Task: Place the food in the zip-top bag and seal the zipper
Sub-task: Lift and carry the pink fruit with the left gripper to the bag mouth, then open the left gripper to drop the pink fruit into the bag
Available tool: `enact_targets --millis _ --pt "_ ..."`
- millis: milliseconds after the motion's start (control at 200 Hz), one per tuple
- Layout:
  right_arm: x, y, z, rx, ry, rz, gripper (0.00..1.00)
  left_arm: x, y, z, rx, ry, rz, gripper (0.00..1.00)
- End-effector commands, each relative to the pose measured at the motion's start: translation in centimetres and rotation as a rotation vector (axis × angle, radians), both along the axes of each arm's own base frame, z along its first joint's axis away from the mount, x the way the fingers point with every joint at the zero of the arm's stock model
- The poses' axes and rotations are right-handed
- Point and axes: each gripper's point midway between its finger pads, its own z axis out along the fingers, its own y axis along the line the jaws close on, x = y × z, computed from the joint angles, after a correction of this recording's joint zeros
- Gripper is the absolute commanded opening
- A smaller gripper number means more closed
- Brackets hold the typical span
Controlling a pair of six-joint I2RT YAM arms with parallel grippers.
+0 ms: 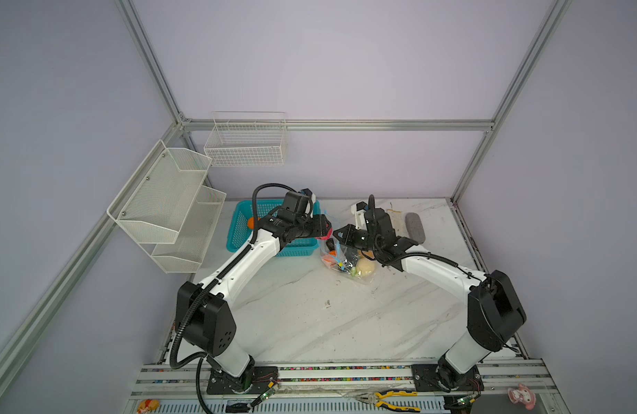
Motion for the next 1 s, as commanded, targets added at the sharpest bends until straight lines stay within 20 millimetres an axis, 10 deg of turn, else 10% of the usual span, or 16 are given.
enact_targets --millis 0,995 --pt "0.1 -0.6 3.3 0.036 -0.055 -0.024 0.00 0.4 -0.8 0.8 -0.047 -0.028 -0.012 0.56" --pt "-0.2 -1.5 4.9 0.042 -0.079 -0.054 0.00 0.2 -1.2 -2.6 -0.069 0.035 0.012 0.56"
